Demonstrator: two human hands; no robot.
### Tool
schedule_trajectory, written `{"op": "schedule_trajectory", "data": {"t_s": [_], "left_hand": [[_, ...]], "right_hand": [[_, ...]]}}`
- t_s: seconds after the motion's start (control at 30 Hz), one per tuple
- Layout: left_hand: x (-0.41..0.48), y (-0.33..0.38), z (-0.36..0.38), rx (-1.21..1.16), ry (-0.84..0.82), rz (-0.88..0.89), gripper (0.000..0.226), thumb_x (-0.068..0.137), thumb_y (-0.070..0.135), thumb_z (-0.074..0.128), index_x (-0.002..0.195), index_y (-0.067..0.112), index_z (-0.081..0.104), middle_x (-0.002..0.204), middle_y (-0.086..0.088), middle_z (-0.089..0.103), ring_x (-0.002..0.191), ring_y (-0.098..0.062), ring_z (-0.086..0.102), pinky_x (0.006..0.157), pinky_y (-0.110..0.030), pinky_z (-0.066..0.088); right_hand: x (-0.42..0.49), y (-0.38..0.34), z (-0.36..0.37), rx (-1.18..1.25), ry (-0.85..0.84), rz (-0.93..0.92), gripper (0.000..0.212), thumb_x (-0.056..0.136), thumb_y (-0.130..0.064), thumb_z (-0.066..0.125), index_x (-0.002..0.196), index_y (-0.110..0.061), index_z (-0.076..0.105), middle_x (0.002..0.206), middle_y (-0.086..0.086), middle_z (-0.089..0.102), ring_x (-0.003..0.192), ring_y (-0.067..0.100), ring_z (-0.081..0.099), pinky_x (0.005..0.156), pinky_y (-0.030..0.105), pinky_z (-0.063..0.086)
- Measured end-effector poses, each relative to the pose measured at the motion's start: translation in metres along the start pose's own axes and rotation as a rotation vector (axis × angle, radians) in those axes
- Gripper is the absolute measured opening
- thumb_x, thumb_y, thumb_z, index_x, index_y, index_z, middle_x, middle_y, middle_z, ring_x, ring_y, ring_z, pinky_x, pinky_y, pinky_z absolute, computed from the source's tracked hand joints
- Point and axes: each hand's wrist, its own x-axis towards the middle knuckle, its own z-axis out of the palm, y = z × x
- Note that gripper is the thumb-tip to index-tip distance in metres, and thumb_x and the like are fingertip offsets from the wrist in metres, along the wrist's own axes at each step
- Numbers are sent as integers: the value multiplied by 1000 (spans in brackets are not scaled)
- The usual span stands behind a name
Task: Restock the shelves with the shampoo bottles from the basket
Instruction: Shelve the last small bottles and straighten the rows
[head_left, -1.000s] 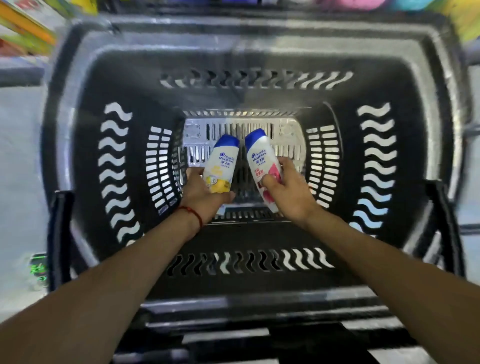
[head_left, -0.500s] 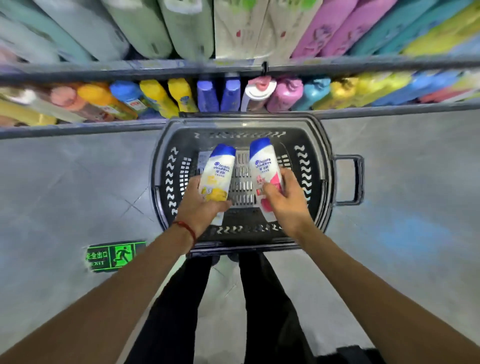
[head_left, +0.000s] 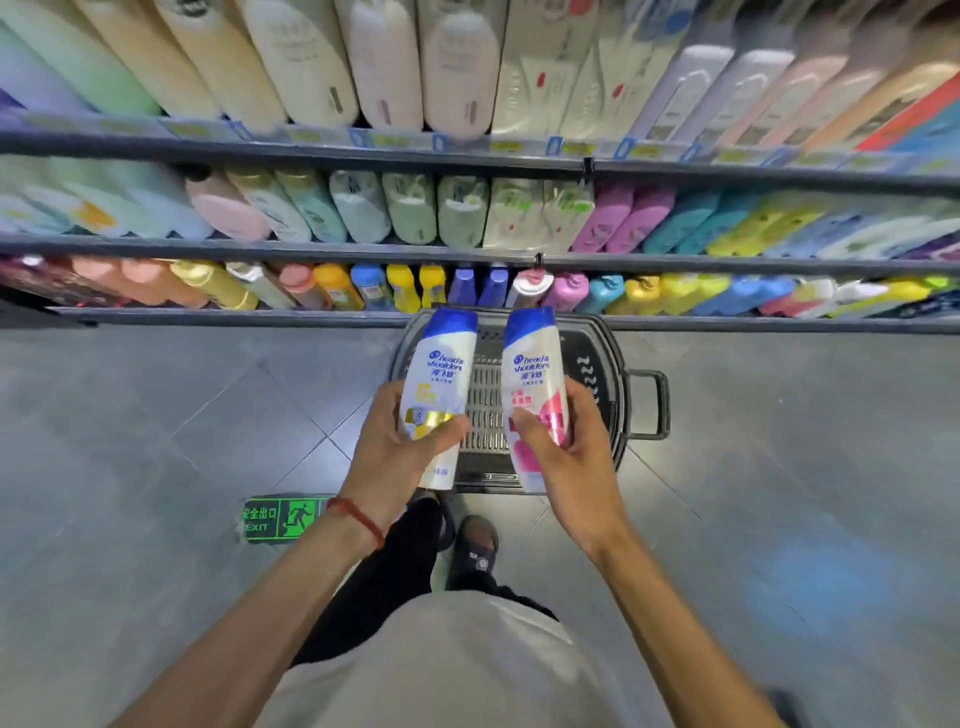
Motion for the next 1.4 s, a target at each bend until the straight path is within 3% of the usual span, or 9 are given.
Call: {"op": "schedule_trajectory", "data": {"t_s": [0.13,0.27,0.43,0.53,0.63,0.8,0.97,1.23,1.4], "left_hand": [[-49,27,-12,-77,53,97,45,79,1,82,111,17,55,89,5,78,76,-11,74,62,-25,58],[-94,50,-29,-196,81,180,55,69,8,87,110,15,52,88,4,77,74,-11,74,61,-22,57],[-134,84,-65,-253,135,267,61,65,18,88,115,20,54,99,0,77,89,-21,75,67,-30,58],[-148,108,-94,-236,198,363,69,60,27,94,115,20,53,99,1,77,88,-19,75,61,-24,56],[-158,129,-130,-230,256,455,58,66,31,80,116,18,53,96,4,75,82,-11,73,63,-22,56],[-157,157,-215,-231,285,561,53,76,16,78,120,6,51,93,2,76,76,-7,72,67,-20,57],[-160,193,-313,-205,306,625,50,71,30,80,113,19,54,91,11,75,81,-6,71,69,-20,58],[-150,253,-431,-195,327,694,58,70,34,79,119,16,53,105,-3,74,89,-13,71,77,-30,61],[-110,300,-480,-201,323,748,52,73,34,78,117,21,53,99,5,75,87,-7,72,72,-21,58]], "right_hand": [[-32,-36,6,33,-69,-49,32,100,-13,69,129,-16,58,115,9,72,93,13,71,73,23,58],[-60,-69,14,39,-157,-103,35,100,-17,68,133,-20,57,116,5,73,103,26,73,82,40,65],[-88,-110,42,-21,-240,-234,42,100,-19,69,139,-23,55,120,1,73,104,17,73,77,25,61],[-100,-134,72,-62,-295,-307,41,99,-24,70,138,-25,55,119,-4,74,104,14,74,76,20,58],[-109,-154,114,-55,-332,-370,41,99,-21,70,137,-23,55,119,-6,75,105,11,73,81,22,58],[-119,-179,201,-36,-386,-460,41,98,-18,71,136,-24,56,120,-9,75,106,9,74,81,21,58],[-134,-201,302,-15,-403,-542,39,98,-15,72,134,-20,57,118,-8,76,105,9,73,79,19,57],[-140,-239,427,33,-453,-602,43,97,-22,73,136,-26,55,118,-8,75,105,12,73,76,23,60],[-109,-272,489,45,-498,-649,48,93,-30,70,139,-29,53,125,-9,73,112,6,70,83,17,56]]}}
